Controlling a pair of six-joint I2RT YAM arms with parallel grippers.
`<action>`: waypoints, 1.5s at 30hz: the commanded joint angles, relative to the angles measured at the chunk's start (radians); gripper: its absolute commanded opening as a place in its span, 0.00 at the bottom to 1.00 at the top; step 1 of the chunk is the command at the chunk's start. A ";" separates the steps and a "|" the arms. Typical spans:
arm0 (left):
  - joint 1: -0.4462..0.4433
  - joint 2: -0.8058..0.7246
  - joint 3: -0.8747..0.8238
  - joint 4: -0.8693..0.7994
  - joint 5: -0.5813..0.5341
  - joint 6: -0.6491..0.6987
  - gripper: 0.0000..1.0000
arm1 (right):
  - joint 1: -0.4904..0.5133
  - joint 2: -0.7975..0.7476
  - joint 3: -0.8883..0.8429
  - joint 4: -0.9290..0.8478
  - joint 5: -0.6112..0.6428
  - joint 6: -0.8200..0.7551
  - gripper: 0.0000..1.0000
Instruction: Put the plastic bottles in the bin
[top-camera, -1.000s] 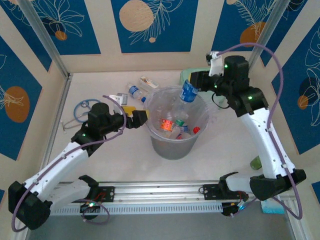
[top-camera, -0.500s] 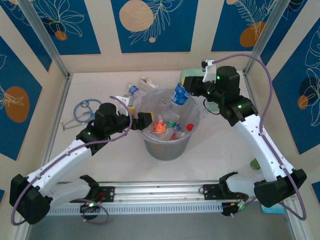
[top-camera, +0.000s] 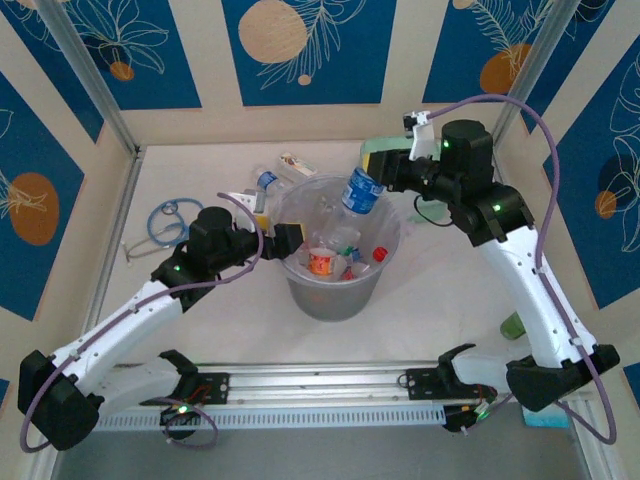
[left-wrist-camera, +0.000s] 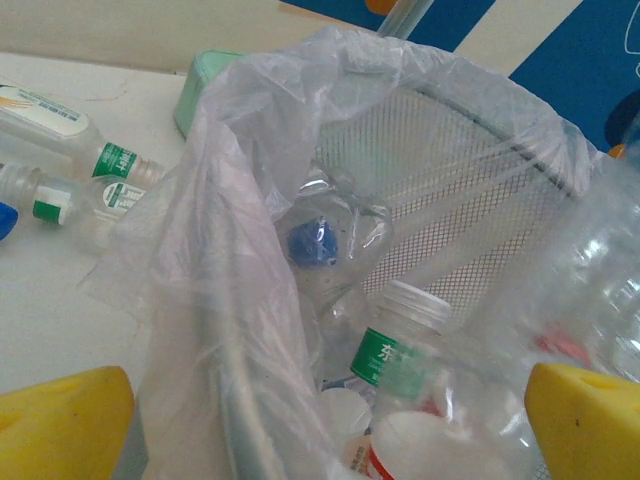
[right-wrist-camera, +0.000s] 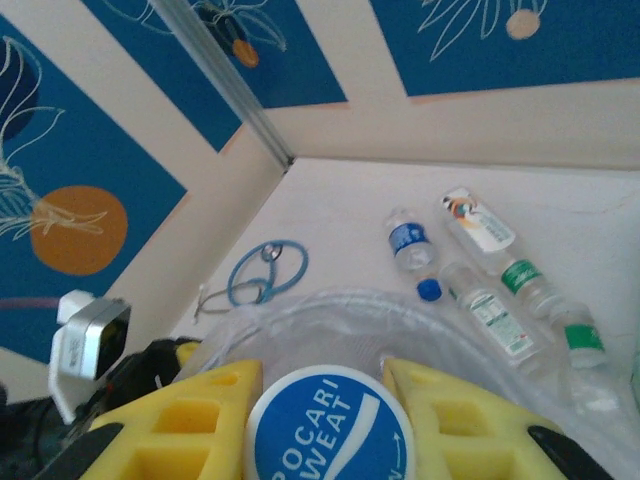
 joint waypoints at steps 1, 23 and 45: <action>-0.009 -0.001 -0.016 -0.060 -0.042 0.028 1.00 | 0.013 0.000 -0.033 -0.024 -0.091 0.039 0.00; -0.009 -0.034 -0.057 -0.034 -0.046 0.025 1.00 | 0.105 0.073 0.018 -0.055 0.113 -0.008 0.00; -0.009 -0.019 -0.058 -0.008 -0.035 0.003 1.00 | 0.299 0.373 -0.091 -0.122 0.011 0.003 0.00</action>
